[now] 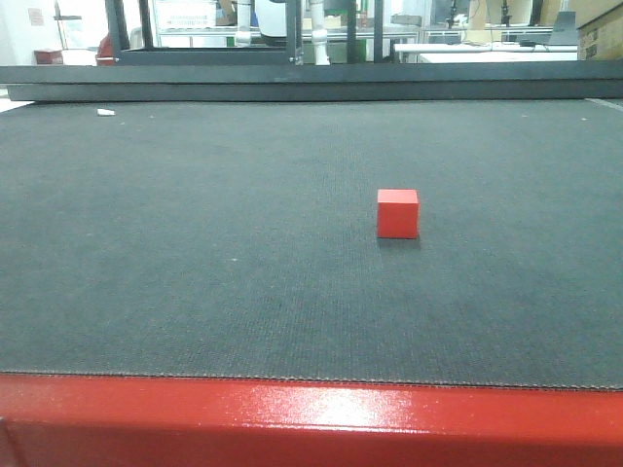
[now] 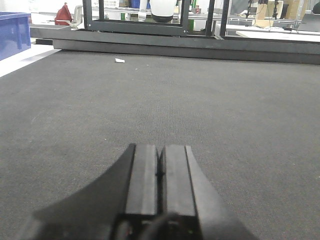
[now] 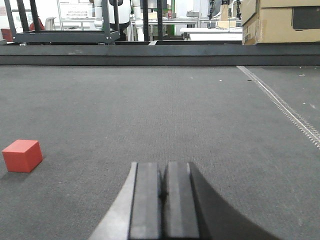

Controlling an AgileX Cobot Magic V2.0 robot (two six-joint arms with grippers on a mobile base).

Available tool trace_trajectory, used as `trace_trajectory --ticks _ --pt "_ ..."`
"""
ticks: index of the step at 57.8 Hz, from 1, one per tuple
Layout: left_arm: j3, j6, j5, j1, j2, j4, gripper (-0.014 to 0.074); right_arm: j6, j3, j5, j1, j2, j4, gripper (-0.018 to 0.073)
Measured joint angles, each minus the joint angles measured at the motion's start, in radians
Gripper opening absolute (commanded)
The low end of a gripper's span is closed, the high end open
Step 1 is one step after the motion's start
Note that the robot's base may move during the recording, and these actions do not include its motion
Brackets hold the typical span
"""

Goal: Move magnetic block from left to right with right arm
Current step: 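Move the right gripper above the small red cube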

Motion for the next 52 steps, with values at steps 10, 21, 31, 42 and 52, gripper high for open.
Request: trace_trajectory --ticks 10,21,31,42,52 --pt "0.0 0.0 0.0 0.0 0.0 0.0 -0.0126 0.0 0.0 0.0 0.0 0.0 0.0 0.0058" --pt "0.0 0.0 0.0 0.0 0.0 0.0 -0.0126 0.0 0.0 0.0 0.0 0.0 0.0 0.0058" --pt "0.0 0.0 0.0 0.0 0.0 0.0 -0.0126 0.0 0.0 0.0 0.0 0.0 0.0 0.0058" --pt "0.0 0.0 0.0 0.0 0.0 0.0 -0.0126 0.0 0.0 -0.002 0.0 0.0 0.0 0.0058" --pt "0.0 0.0 0.0 0.0 0.0 0.0 -0.0126 0.0 -0.007 -0.034 0.0 0.0 0.0 0.0058"
